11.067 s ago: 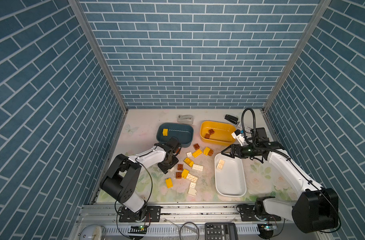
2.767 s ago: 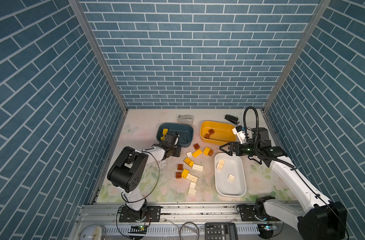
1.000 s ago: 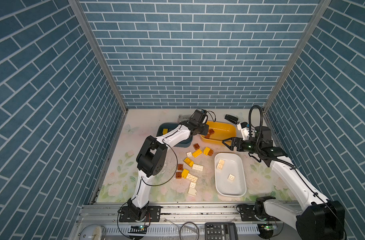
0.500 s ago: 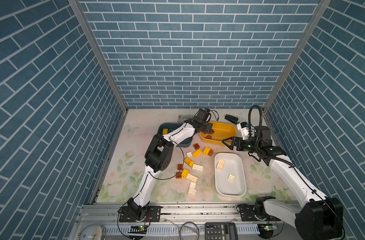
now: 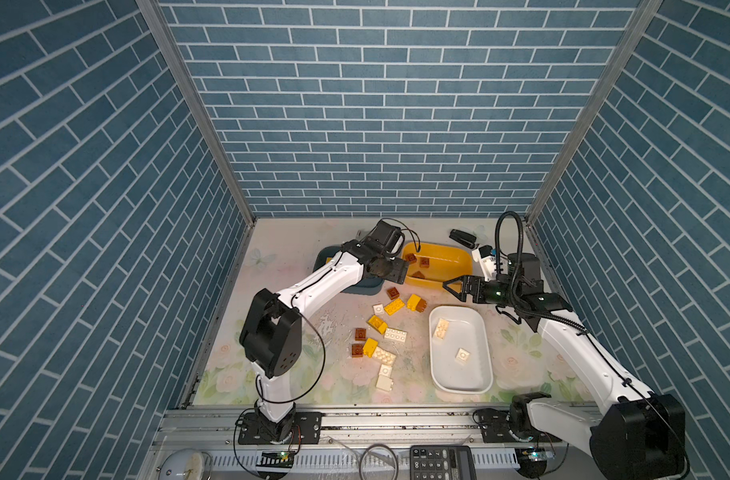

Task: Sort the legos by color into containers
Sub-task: 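Return the left gripper to the pile and grasp another brown brick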

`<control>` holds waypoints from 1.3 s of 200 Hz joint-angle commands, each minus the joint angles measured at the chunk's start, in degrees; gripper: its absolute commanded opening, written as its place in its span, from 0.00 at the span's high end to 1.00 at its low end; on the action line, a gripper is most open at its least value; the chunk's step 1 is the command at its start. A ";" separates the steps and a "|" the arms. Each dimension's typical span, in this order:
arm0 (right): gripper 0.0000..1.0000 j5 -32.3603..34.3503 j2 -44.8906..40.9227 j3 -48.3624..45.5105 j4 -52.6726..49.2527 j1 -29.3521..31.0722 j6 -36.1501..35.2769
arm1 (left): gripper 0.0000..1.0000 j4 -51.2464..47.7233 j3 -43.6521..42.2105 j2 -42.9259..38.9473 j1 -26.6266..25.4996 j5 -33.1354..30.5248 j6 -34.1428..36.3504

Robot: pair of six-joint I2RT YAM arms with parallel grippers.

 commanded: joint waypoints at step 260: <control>0.03 -1.02 -2.36 -6.22 -0.14 4.97 2.68 | 0.56 -0.73 -31.64 -5.29 -3.22 -3.09 -16.46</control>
